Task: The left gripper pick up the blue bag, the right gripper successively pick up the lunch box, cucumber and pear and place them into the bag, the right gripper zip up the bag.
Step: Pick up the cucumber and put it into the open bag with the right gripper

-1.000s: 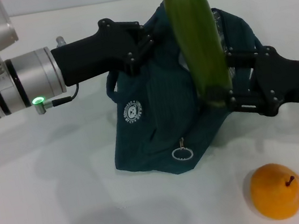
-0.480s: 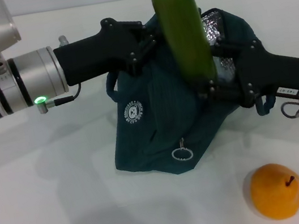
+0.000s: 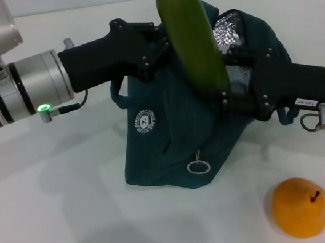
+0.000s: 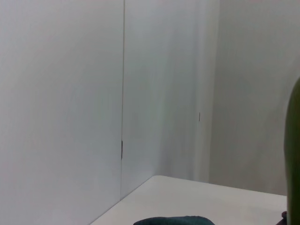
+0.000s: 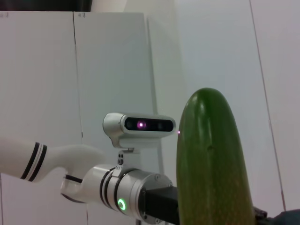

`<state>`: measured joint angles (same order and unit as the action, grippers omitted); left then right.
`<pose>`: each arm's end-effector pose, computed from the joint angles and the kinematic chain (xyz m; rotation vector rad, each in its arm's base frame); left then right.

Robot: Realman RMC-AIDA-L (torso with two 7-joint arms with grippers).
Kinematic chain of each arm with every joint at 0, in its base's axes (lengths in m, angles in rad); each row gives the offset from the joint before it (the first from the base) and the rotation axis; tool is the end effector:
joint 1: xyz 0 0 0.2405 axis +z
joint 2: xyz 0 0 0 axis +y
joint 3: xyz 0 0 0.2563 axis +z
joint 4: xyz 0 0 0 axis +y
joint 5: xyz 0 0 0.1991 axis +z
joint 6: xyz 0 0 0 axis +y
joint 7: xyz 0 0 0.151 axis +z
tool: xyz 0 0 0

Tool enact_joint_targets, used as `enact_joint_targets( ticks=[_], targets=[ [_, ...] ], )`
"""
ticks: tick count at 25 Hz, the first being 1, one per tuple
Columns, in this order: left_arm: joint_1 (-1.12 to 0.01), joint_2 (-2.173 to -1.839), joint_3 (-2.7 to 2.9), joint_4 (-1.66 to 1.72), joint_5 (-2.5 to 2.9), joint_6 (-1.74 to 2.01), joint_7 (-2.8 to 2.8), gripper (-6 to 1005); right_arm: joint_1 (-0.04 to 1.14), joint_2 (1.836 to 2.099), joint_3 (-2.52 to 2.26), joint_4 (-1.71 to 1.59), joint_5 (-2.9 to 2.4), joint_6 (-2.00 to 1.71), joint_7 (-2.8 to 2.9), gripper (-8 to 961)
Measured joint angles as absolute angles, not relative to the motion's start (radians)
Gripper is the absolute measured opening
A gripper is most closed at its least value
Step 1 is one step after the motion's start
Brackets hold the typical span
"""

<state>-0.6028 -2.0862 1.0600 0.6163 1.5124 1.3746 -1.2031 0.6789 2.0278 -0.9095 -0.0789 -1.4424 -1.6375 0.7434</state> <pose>-0.1792 0.3585 -0.0283 -2.6526 -0.2704 -0.9331 0.2017 0.3153 -0.0421 -2.5740 0.1905 1.2243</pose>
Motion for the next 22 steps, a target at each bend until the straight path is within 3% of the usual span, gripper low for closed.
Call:
enact_joint_targets(
  ticks=[13,22],
  targets=[
    [-0.604,-2.086,1.074,0.617,1.512,1.373,-1.204,86,0.675,2.028,-0.911,-0.078,-1.432,-1.642,0.739,686],
    [-0.604,-2.084,1.074,0.617,1.512,1.375,-1.206,87,0.651,2.028,-0.908,-0.088,-1.382,-1.672,0.697,766]
  ],
)
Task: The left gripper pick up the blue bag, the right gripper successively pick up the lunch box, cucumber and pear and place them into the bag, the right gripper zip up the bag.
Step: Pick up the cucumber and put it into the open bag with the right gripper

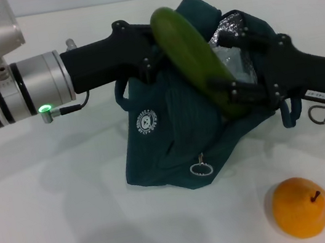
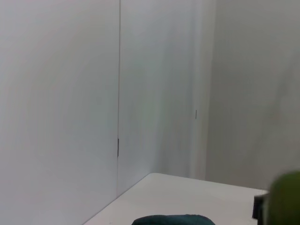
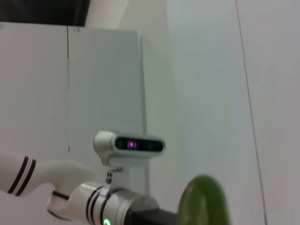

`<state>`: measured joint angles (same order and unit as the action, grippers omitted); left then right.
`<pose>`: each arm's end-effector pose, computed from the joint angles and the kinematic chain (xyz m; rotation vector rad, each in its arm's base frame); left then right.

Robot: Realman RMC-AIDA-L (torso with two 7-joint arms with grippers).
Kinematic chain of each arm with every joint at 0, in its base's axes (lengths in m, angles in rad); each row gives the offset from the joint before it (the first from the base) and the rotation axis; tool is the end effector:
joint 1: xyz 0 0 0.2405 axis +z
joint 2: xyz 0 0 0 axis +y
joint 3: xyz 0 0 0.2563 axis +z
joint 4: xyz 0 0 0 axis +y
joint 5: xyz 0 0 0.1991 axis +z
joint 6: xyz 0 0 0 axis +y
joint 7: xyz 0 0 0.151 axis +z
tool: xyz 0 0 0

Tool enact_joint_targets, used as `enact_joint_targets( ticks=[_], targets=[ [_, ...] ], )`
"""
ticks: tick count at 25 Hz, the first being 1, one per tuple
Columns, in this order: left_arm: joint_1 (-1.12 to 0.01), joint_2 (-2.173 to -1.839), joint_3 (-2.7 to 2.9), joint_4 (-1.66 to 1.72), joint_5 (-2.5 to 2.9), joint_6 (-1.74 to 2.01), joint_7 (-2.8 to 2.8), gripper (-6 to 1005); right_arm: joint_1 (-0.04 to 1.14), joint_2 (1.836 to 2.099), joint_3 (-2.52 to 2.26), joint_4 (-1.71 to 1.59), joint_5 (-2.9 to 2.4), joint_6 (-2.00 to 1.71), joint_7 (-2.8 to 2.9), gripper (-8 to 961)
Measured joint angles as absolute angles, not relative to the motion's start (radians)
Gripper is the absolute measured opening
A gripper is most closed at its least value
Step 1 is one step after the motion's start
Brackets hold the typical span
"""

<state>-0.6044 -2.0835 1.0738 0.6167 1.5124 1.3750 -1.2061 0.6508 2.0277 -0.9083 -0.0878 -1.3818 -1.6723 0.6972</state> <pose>-0.1786 0.3577 -0.0296 -2.6674 -0.2652 -0.9255 0.2046 0.3137 -0.0322 -2.4865 0.1455 1.2662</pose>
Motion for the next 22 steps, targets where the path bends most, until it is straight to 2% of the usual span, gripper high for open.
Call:
enact_joint_targets(
  ticks=[7,12,17,22],
  targets=[
    [-0.604,-2.082,1.074,0.617,1.513,1.376,-1.206,88,0.615,2.027,-0.913,-0.113,-1.359,-1.699,0.662,776],
    [-0.601,-2.081,1.068,0.617,1.525,1.375,-1.204,89,0.524,2.024,-0.906,-0.207,-1.317,-1.724,0.693,769],
    [-0.594,-2.081,1.071,0.629,1.526,1.376,-1.205,90,0.439,2.01,-0.922,-0.313,-1.324,-1.71,0.792,768],
    [-0.592,-2.082,1.072,0.63,1.526,1.38,-1.205,91,0.4,2.015,-0.947,-0.377,-1.367,-1.667,0.821,767]
  ],
)
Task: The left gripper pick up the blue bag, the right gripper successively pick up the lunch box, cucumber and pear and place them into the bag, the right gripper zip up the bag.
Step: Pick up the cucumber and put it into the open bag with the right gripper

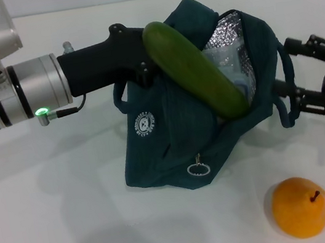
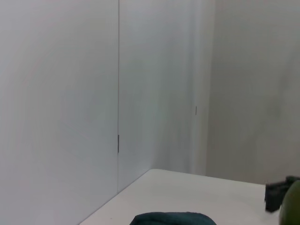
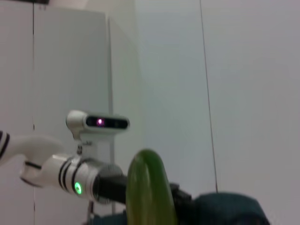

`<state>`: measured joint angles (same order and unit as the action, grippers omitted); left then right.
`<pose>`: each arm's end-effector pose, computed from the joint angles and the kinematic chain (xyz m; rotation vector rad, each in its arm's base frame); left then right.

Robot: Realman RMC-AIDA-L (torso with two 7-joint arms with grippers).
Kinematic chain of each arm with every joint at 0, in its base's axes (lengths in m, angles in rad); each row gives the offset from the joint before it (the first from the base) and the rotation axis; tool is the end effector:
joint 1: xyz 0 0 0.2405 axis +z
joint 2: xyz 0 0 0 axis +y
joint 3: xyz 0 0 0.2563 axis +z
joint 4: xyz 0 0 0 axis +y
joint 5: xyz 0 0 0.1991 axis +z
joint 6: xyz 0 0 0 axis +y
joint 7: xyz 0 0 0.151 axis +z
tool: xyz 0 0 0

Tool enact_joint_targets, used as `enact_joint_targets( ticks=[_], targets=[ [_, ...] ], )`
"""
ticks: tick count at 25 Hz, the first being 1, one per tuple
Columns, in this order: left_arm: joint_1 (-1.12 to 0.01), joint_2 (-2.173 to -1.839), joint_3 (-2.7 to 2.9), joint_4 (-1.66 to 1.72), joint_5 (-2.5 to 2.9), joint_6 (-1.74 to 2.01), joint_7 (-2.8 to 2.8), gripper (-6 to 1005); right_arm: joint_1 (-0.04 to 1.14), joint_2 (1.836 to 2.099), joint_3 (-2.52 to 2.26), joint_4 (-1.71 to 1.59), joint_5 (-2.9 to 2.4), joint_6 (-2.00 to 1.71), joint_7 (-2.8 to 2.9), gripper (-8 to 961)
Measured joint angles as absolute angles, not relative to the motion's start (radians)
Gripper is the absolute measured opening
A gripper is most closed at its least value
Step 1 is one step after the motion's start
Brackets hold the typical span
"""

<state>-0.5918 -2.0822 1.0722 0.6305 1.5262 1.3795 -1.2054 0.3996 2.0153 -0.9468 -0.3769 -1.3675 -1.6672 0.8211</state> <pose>-0.1822 0.3556 -0.0283 -2.6714 -0.2572 -0.9081 0.2577 0.2869 0.0042 -2.4263 0.2035 1.1209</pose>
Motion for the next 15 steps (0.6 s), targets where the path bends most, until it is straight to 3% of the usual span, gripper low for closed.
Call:
enact_joint_targets(
  ticks=[15],
  targets=[
    [-0.594,-2.085,1.072,0.631,1.519,1.393,-1.21,93,0.479,2.028,-1.033,-0.379,-1.36,-1.515,0.823,753]
  ],
)
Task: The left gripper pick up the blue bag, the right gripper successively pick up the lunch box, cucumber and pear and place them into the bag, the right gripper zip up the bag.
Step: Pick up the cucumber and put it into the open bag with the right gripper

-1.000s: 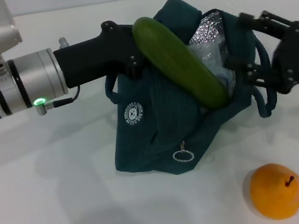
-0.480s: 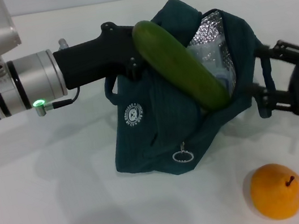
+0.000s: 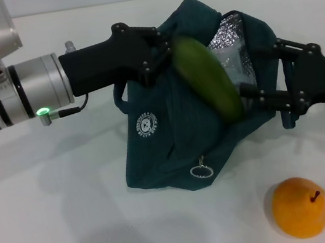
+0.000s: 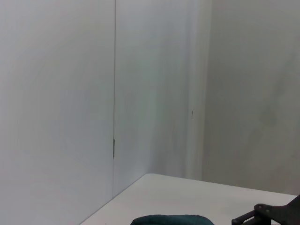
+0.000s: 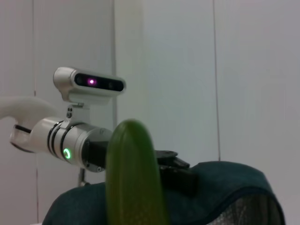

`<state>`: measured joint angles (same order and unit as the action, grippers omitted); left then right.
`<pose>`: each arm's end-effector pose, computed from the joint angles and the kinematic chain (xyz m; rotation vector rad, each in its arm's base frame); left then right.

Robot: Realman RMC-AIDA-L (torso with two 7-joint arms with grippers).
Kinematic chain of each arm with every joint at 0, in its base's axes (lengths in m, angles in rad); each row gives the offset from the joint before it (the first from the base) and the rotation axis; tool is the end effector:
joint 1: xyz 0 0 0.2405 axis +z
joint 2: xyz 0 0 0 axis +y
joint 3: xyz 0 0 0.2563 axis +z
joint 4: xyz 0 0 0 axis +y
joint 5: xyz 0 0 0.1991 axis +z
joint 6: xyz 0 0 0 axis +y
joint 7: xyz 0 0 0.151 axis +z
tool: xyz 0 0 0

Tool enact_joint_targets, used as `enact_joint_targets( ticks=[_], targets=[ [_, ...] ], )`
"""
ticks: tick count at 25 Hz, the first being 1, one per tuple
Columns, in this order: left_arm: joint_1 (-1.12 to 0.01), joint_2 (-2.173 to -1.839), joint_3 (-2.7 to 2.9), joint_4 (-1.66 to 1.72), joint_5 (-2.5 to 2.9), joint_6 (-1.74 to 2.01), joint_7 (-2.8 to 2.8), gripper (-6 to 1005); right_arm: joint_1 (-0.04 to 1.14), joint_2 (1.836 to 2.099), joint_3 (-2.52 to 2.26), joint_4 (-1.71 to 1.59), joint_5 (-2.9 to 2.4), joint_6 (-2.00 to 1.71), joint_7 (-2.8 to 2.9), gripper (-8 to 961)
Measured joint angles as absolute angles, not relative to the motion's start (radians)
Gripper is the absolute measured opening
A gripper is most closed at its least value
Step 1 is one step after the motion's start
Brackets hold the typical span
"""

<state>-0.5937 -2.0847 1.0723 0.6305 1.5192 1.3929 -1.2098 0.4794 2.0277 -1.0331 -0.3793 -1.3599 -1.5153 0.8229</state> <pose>-0.1793 0.3542 -0.0284 -2.6766 -0.2572 -0.9317 0.2431 0.3142 -0.0173 -2.4976 0.1838 0.9952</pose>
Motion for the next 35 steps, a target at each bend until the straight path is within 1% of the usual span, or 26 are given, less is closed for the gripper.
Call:
enact_joint_targets(
  ticks=[5,9,10,11,12,15,18,20,23,26,27,30,35],
  targets=[
    [-0.599,-2.085,1.072,0.631,1.518,1.393,-1.211,94,0.506,2.028,-1.083,-0.382,-1.355,-1.49,0.826,742],
    [-0.6,-2.086,1.072,0.63,1.517,1.393,-1.216,95,0.491,2.026,-1.083,-0.389,-1.329,-1.513,0.823,732],
    [-0.6,-2.085,1.072,0.63,1.517,1.393,-1.219,95,0.466,2.022,-1.08,-0.402,-1.306,-1.537,0.821,730],
    [-0.6,-2.085,1.072,0.631,1.517,1.393,-1.219,95,0.406,2.015,-1.077,-0.441,-1.268,-1.582,0.821,728],
    [-0.599,-2.085,1.072,0.631,1.516,1.393,-1.219,95,0.4,2.015,-1.077,-0.447,-1.263,-1.587,0.821,725],
    [-0.595,-2.085,1.07,0.63,1.516,1.393,-1.22,96,0.313,2.006,-1.076,-0.517,-1.235,-1.626,0.823,718],
    [-0.596,-2.084,1.07,0.631,1.517,1.393,-1.22,96,0.232,1.984,-1.078,-0.598,-1.272,-1.639,0.871,711],
    [-0.598,-2.083,1.071,0.63,1.519,1.393,-1.219,96,0.199,1.971,-1.075,-0.633,-1.316,-1.634,0.927,707],
    [-0.599,-2.085,1.072,0.631,1.52,1.392,-1.216,97,0.191,1.962,-1.074,-0.63,-1.362,-1.609,0.961,700],
    [-0.601,-2.087,1.072,0.63,1.52,1.392,-1.215,97,0.2,1.966,-1.074,-0.623,-1.403,-1.582,0.971,693],
    [-0.601,-2.087,1.073,0.63,1.52,1.392,-1.216,98,0.213,1.979,-1.075,-0.62,-1.437,-1.538,0.98,691],
    [-0.601,-2.087,1.074,0.63,1.518,1.392,-1.214,98,0.231,1.992,-1.085,-0.618,-1.447,-1.489,0.983,684],
    [-0.601,-2.089,1.074,0.626,1.516,1.392,-1.21,99,0.319,2.003,-1.107,-0.55,-1.484,-1.443,0.985,672]
  ],
)
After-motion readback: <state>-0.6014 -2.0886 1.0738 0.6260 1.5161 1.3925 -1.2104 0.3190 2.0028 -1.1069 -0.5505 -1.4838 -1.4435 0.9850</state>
